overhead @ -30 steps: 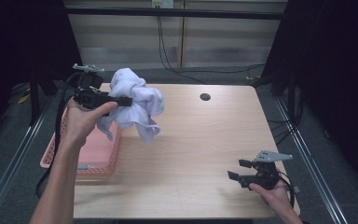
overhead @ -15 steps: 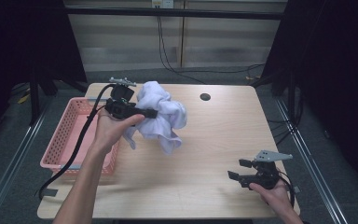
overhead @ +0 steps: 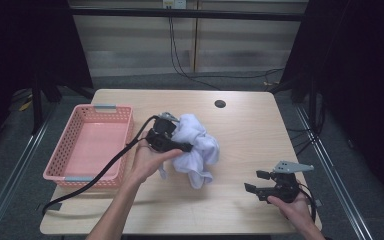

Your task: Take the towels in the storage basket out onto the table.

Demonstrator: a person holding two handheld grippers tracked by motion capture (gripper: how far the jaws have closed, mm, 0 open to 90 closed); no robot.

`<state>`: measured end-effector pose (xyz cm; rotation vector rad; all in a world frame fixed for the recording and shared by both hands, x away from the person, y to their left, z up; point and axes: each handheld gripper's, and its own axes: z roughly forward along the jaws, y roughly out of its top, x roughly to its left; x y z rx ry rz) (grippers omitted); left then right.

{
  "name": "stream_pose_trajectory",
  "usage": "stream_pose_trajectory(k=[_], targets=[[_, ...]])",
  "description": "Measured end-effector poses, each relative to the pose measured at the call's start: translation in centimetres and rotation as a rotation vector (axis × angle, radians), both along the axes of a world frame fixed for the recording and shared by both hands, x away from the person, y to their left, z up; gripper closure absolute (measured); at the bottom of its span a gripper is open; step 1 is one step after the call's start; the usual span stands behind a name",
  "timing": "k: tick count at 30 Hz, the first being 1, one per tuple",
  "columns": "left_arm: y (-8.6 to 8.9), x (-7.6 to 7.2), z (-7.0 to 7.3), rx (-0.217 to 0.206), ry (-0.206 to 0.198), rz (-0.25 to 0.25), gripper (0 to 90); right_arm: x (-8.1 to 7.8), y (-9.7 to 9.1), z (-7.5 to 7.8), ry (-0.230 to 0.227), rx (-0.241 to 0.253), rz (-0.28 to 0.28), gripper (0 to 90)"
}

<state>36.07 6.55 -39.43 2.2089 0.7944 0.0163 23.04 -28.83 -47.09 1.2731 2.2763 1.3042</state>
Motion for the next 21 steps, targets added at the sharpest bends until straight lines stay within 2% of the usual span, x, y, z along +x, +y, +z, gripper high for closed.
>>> stream_pose_trajectory(k=[1, 2, 4, 5, 6, 7, 8, 9, 10, 11, 13, 16, 17, 19, 20, 21], targets=[[0.0, 0.0, 0.0, 0.000, 0.000, 0.000, 49.5, 0.0, 0.0, 0.0, 0.000, 0.000, 0.000, 26.4], [-0.6, -0.3, -1.2, 0.009, 0.013, -0.010, 49.5, 0.1, 0.0, 0.0, -0.003, -0.005, 0.000, 26.4], [-1.3, -0.7, -2.3, 0.019, 0.016, -0.026, 49.2, 0.2, 0.1, 0.0, -0.003, -0.007, 0.001, 26.5], [-1.3, -0.7, -2.3, 0.019, 0.016, -0.026, 48.8, 0.2, 0.1, 0.0, -0.006, -0.009, 0.000, 26.5], [-1.9, -0.9, -3.3, 0.016, 0.027, -0.043, 47.8, 0.3, 0.1, 0.0, -0.009, -0.008, -0.001, 26.6], [-1.9, -0.9, -3.3, 0.016, 0.027, -0.043, 46.7, 0.3, 0.1, 0.0, -0.009, -0.008, -0.001, 26.6], [-2.2, -0.9, -4.3, 0.000, 0.039, -0.043, 45.2, 0.3, 0.2, 0.0, -0.011, -0.011, -0.001, 26.7], [-2.2, -0.9, -4.3, 0.000, 0.039, -0.043, 43.3, 0.3, 0.2, 0.0, -0.011, -0.011, -0.001, 26.7], [-2.5, -1.0, -5.0, -0.002, 0.041, -0.040, 43.3, 0.3, 0.3, 0.0, -0.013, -0.016, 0.000, 26.8], [-2.9, -1.2, -6.1, 0.017, 0.023, -0.045, 37.7, 0.3, 0.4, 0.1, -0.015, -0.018, 0.003, 26.8], [-2.8, -1.2, -6.8, -0.021, 0.026, -0.046, 33.6, 0.3, 0.6, 0.1, -0.018, -0.019, 0.004, 26.8], [-2.8, -1.1, -6.8, -0.029, 0.020, -0.047, 28.6, 0.3, 0.7, 0.2, -0.021, -0.016, 0.010, 26.8], [-2.7, -1.1, -6.2, -0.019, 0.013, -0.057, 23.5, 0.4, 1.0, 0.5, -0.032, -0.018, 0.016, 26.9], [-2.5, -1.2, -5.9, -0.015, 0.004, -0.057, 22.0, 0.5, 1.2, 0.7, -0.035, -0.015, 0.022, 26.8], [-2.1, -1.5, -5.1, -0.028, -0.029, -0.056, 21.2, 0.6, 1.7, 1.3, -0.045, -0.011, 0.035, 26.8], [-2.1, -1.5, -5.1, -0.028, -0.029, -0.056, 20.3, 0.6, 1.7, 1.3, -0.045, -0.011, 0.035, 26.8]])
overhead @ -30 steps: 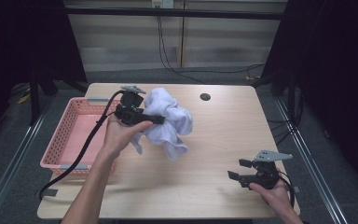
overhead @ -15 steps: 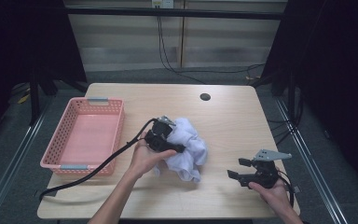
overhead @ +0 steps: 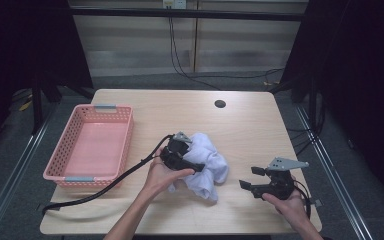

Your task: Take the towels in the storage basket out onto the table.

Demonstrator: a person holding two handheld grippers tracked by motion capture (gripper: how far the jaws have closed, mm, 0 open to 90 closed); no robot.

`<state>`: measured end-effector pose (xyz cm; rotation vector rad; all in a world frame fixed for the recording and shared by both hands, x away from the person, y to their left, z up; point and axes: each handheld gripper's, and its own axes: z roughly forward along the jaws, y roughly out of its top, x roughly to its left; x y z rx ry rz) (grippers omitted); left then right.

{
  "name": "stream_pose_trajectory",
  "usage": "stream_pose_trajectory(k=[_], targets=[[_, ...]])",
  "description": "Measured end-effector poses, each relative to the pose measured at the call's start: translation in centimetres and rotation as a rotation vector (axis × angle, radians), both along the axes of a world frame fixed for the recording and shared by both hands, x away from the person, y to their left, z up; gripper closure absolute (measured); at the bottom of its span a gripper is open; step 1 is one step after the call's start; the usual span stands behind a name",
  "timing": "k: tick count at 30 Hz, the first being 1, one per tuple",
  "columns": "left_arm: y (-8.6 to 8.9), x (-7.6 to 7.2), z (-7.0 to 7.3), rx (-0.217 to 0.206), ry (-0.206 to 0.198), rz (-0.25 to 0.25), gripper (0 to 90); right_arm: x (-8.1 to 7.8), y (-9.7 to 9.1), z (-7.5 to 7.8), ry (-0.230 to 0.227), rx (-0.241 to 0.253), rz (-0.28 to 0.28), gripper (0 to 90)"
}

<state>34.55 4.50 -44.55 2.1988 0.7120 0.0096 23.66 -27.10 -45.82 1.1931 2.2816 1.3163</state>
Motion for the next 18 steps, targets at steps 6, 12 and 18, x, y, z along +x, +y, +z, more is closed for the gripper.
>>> stream_pose_trajectory(k=[6, 12, 18], targets=[[2.7, -1.0, 1.7, -0.062, -0.019, 0.033, 21.1, 0.5, 3.1, 1.7, -0.039, 0.010, 0.084, 30.8], [5.3, -3.8, 2.5, -0.070, -0.036, 0.045, 34.5, 1.5, 6.4, 2.7, -0.045, 0.035, 0.193, 49.3], [7.2, -6.1, 2.2, -0.086, -0.028, 0.063, 52.1, 2.6, 9.3, 1.9, -0.001, 0.013, 0.276, 48.2]])
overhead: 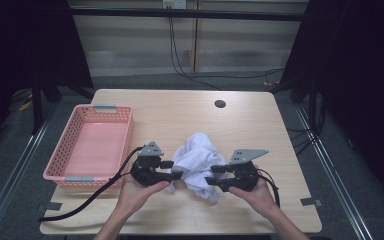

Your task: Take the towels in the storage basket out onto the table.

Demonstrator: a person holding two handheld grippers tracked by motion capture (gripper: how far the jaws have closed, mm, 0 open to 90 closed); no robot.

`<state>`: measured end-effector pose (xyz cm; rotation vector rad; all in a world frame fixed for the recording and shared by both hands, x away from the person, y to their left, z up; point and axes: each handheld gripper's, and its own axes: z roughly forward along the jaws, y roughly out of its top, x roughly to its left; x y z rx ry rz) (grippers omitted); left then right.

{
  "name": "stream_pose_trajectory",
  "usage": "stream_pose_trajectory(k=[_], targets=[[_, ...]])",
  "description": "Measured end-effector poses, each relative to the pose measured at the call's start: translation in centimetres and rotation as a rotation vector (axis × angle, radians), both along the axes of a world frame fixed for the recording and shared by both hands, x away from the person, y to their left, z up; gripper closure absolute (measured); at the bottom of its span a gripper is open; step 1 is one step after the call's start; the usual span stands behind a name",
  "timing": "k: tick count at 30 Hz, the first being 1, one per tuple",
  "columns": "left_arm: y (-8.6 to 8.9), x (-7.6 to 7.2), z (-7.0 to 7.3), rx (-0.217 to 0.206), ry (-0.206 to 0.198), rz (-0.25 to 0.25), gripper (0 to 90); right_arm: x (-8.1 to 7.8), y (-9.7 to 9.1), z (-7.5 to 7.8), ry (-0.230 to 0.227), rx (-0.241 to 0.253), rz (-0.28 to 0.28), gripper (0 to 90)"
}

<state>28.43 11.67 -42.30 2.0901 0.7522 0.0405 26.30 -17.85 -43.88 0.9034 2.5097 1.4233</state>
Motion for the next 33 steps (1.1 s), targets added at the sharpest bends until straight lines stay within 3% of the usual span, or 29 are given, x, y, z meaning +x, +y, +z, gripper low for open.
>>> stream_pose_trajectory(k=[2, 4, 6, 7, 8, 9, 10, 12, 13, 16, 17, 18, 19, 20, 21, 26, 29, 32, 33], targets=[[0.7, -1.1, -0.7, 0.021, -0.014, 0.023, 53.9, 0.8, 1.3, -1.2, 0.021, -0.039, 0.012, 43.2], [1.1, -1.7, -1.6, 0.014, -0.005, 0.025, 53.7, 1.0, 1.5, -1.5, 0.020, -0.056, 0.012, 41.8], [1.3, -1.7, -2.6, 0.024, -0.004, 0.050, 48.7, 1.3, 2.2, -2.3, 0.006, -0.100, 0.014, 41.1], [1.3, -1.2, -3.6, 0.024, 0.006, 0.072, 45.0, 1.4, 2.6, -2.7, -0.017, -0.140, -0.003, 47.6], [1.3, -1.2, -3.6, 0.024, 0.006, 0.072, 42.2, 1.4, 2.6, -2.7, -0.017, -0.140, -0.003, 47.6], [1.0, 0.0, -4.3, 0.045, -0.006, 0.106, 39.8, 1.6, 2.5, -2.6, -0.014, -0.152, -0.028, 62.6], [1.0, 0.0, -4.3, 0.045, -0.006, 0.106, 39.7, 1.6, 2.5, -2.6, -0.014, -0.152, -0.028, 62.6], [0.9, 1.1, -4.5, 0.010, 0.004, 0.109, 39.7, 1.9, 2.1, -2.7, -0.004, -0.147, -0.038, 74.0], [0.7, 1.5, -4.5, -0.018, -0.010, 0.088, 60.2, 2.0, 1.5, -2.4, 0.010, -0.117, -0.043, 81.6], [0.5, 1.7, -4.1, -0.050, 0.001, 0.065, 82.8, 1.9, 1.1, -2.0, 0.000, -0.111, -0.068, 83.2], [0.3, 1.6, -3.6, -0.047, -0.032, 0.064, 84.8, 1.9, 0.2, -1.1, -0.020, -0.087, -0.091, 83.6], [0.3, 1.5, -3.2, -0.058, -0.041, 0.065, 84.8, 1.9, 0.2, -1.1, -0.020, -0.087, -0.091, 83.6], [0.5, 1.5, -2.0, -0.098, -0.057, 0.066, 85.9, 2.0, -0.9, -0.1, -0.038, -0.060, -0.121, 83.8], [0.5, 1.5, -2.0, -0.098, -0.057, 0.066, 86.0, 2.0, -1.4, 0.2, -0.046, -0.050, -0.142, 83.9], [0.8, 1.4, -0.8, -0.120, -0.084, 0.067, 86.0, 2.1, -2.1, 0.7, -0.053, -0.036, -0.156, 83.9], [1.5, 1.5, 1.2, -0.155, -0.124, 0.092, 86.4, 2.5, -4.5, 2.2, -0.077, -0.003, -0.222, 84.5], [2.7, 1.9, 3.0, -0.201, -0.142, 0.142, 86.6, 3.1, -6.7, 3.8, -0.106, 0.015, -0.291, 84.8], [3.9, 2.0, 3.9, -0.210, -0.160, 0.178, 86.6, 3.4, -7.9, 4.7, -0.121, 0.028, -0.331, 85.1], [4.9, 2.0, 4.5, -0.226, -0.156, 0.216, 86.8, 3.9, -9.4, 5.5, -0.141, 0.038, -0.395, 85.2]])
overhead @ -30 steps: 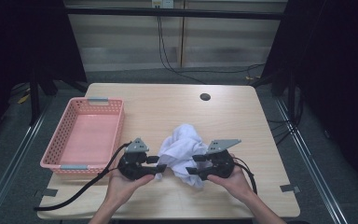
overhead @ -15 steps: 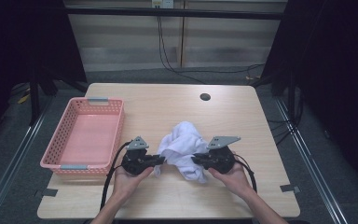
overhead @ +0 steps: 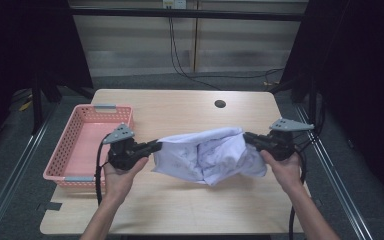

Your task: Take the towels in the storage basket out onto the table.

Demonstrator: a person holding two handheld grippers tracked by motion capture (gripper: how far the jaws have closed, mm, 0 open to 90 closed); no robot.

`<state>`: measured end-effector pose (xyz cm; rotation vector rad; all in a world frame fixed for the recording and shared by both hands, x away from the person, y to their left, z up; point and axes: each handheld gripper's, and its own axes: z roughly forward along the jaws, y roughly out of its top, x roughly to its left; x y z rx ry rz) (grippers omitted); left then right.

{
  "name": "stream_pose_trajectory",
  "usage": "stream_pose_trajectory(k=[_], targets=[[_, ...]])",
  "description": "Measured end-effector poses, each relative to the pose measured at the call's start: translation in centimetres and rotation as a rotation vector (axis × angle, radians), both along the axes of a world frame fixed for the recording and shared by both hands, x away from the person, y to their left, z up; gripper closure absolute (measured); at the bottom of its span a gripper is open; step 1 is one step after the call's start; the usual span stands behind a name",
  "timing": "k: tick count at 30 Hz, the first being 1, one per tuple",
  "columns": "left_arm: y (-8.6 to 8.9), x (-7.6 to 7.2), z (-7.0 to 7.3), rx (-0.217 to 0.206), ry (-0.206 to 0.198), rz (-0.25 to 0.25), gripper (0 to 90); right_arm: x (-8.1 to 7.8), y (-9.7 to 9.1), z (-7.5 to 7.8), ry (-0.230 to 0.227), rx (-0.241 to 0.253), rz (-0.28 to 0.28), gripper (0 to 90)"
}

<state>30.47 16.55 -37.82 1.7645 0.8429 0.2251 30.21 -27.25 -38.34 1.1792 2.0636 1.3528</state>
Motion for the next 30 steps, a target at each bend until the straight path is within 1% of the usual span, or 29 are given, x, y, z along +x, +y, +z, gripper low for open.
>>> stream_pose_trajectory(k=[1, 2, 3, 4, 5, 6, 7, 8, 9, 10, 11, 12, 13, 14, 15, 16, 18, 19, 20, 21, 22, 23, 24, 25, 26, 27, 28, 29, 30], targets=[[0.0, 0.0, 0.0, 0.000, 0.000, 0.000, 86.8, 0.0, 0.0, 0.0, 0.000, 0.000, 0.000, 85.2], [0.9, -0.1, 0.4, -0.017, -0.005, 0.022, 86.8, 0.2, -0.6, 0.3, -0.005, 0.005, -0.021, 85.3], [1.2, -0.2, 0.5, -0.013, -0.011, 0.037, 86.8, 0.5, -1.7, 1.0, -0.020, 0.012, -0.076, 85.4], [1.4, -0.3, 0.6, -0.001, -0.018, 0.044, 86.9, 0.7, -2.3, 1.3, -0.033, 0.017, -0.095, 85.4], [1.8, -0.5, 0.5, -0.002, -0.014, 0.029, 86.8, 0.9, -2.9, 1.7, -0.044, 0.026, -0.116, 85.4], [1.9, -0.5, -0.1, -0.010, 0.020, -0.004, 86.7, 1.1, -3.6, 2.0, -0.056, 0.037, -0.143, 85.3], [1.7, -0.5, -0.5, 0.006, 0.035, -0.019, 86.4, 1.4, -3.9, 1.9, -0.053, 0.032, -0.142, 85.1], [1.2, -0.8, -1.7, 0.055, 0.054, -0.022, 85.7, 1.6, -3.7, 1.4, -0.046, -0.014, -0.145, 83.3], [1.2, -0.8, -1.7, 0.055, 0.054, -0.022, 84.2, 1.6, -3.7, 1.4, -0.046, -0.014, -0.145, 83.3], [0.6, -0.8, -3.1, 0.088, 0.084, -0.038, 79.3, 1.8, -3.3, 0.1, -0.016, -0.051, -0.133, 74.1], [0.4, -0.7, -3.6, 0.093, 0.097, -0.038, 77.1, 1.8, -3.2, -0.3, -0.016, -0.052, -0.125, 69.9], [0.2, -0.6, -3.8, 0.092, 0.108, -0.051, 74.2, 1.7, -3.1, -0.7, -0.015, -0.048, -0.119, 63.0], [0.2, -0.6, -3.8, 0.092, 0.108, -0.051, 67.3, 1.7, -3.1, -0.7, -0.015, -0.048, -0.119, 63.0], [0.1, -0.6, -3.9, 0.088, 0.104, -0.060, 67.3, 1.7, -3.0, -1.0, -0.009, -0.050, -0.124, 59.0], [0.0, -0.5, -3.9, 0.087, 0.099, -0.062, 61.9, 1.5, -3.0, -1.1, -0.013, -0.058, -0.132, 58.3], [-0.2, -0.4, -3.7, 0.082, 0.096, -0.067, 58.3, 1.3, -2.9, -1.3, 0.005, -0.031, -0.085, 53.6], [-0.5, -0.2, -3.8, 0.078, 0.100, -0.072, 56.5, 1.2, -2.7, -1.5, 0.017, -0.034, -0.070, 52.2], [-1.0, 0.2, -4.2, 0.076, 0.106, -0.100, 55.1, 1.1, -2.4, -1.8, 0.028, -0.054, -0.059, 51.0], [-2.0, 0.9, -5.1, 0.120, 0.115, -0.119, 52.9, 1.0, -1.7, -2.7, 0.056, -0.066, -0.026, 45.6], [-2.0, 0.9, -5.1, 0.120, 0.115, -0.119, 50.9, 1.0, -1.3, -3.3, 0.072, -0.071, -0.010, 43.8], [-3.2, 2.0, -6.7, 0.159, 0.142, -0.140, 48.7, 1.1, -0.8, -4.1, 0.094, -0.100, -0.016, 41.2], [-3.2, 2.0, -6.7, 0.159, 0.142, -0.140, 48.2, 1.1, -0.8, -4.1, 0.094, -0.100, -0.016, 41.2], [-4.2, 3.0, -8.3, 0.189, 0.165, -0.157, 45.3, 1.6, -0.1, -5.6, 0.121, -0.113, 0.002, 38.8], [-4.2, 3.0, -8.3, 0.189, 0.165, -0.157, 43.0, 1.6, -0.1, -5.6, 0.121, -0.113, 0.002, 38.8], [-4.7, 3.6, -9.3, 0.181, 0.176, -0.201, 43.0, 1.8, 0.0, -6.2, 0.131, -0.116, 0.009, 37.7], [-5.1, 3.7, -9.8, 0.215, 0.174, -0.190, 44.0, 2.2, 0.3, -7.2, 0.162, -0.135, 0.016, 37.5], [-5.3, 3.8, -10.1, 0.234, 0.172, -0.186, 42.2, 2.8, 0.5, -8.1, 0.183, -0.155, 0.007, 37.8], [-5.5, 3.9, -10.4, 0.240, 0.178, -0.200, 42.2, 2.8, 0.5, -8.1, 0.183, -0.155, 0.007, 37.8], [-5.8, 3.9, -10.8, 0.282, 0.183, -0.183, 46.7, 3.3, 0.6, -8.8, 0.209, -0.164, -0.002, 39.8]])
